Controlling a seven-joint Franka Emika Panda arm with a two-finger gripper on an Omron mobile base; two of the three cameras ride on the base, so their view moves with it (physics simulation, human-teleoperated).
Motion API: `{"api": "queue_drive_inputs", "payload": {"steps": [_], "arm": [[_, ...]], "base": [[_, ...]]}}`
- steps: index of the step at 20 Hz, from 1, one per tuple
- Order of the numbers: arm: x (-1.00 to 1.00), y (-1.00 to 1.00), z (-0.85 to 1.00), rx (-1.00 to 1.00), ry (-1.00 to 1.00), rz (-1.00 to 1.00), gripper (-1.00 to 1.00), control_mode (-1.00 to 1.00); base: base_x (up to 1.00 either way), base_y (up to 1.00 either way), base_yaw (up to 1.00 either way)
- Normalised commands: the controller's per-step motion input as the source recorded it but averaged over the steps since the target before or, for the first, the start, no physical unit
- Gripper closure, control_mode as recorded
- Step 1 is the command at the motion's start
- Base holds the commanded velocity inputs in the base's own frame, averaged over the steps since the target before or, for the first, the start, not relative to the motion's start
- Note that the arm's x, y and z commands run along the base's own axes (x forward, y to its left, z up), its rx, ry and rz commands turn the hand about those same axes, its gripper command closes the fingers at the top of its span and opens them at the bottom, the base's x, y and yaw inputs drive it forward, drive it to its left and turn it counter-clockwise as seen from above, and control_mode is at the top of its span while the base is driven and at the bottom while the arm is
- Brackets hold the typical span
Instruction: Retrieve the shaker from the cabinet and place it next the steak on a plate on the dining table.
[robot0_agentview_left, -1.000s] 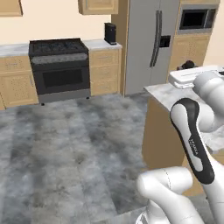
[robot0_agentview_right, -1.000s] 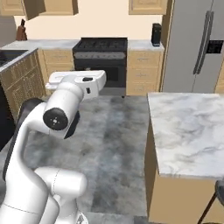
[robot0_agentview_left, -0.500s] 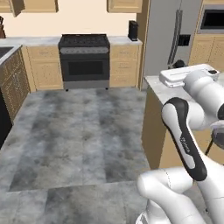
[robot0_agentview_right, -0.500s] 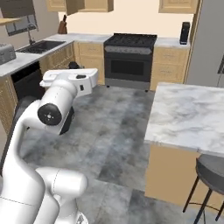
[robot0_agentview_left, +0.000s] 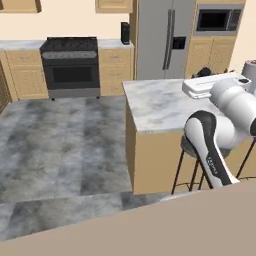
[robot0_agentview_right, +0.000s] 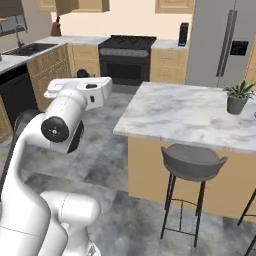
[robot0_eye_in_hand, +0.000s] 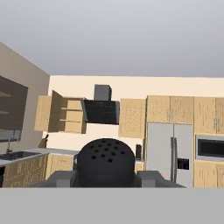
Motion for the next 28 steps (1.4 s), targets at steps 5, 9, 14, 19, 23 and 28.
{"api": "queue_drive_inputs", "payload": {"steps": [5, 9, 14, 19, 23, 28], "arm": [[0.0, 0.0, 0.0, 0.0, 0.0, 0.0, 1.0, 1.0], [0.0, 0.0, 0.0, 0.0, 0.0, 0.0, 1.0, 1.0], [0.0, 0.0, 0.0, 0.0, 0.0, 0.0, 1.0, 1.0], [0.0, 0.0, 0.0, 0.0, 0.0, 0.0, 1.0, 1.0], [0.0, 0.0, 0.0, 0.0, 0.0, 0.0, 1.0, 1.0], [0.0, 0.0, 0.0, 0.0, 0.0, 0.0, 1.0, 1.0]], "base": [[-0.15, -1.0, 0.0], [0.0, -1.0, 0.0], [0.0, -1.0, 0.0], [0.0, -1.0, 0.0], [0.0, -1.0, 0.0], [0.27, -1.0, 0.0]]}}
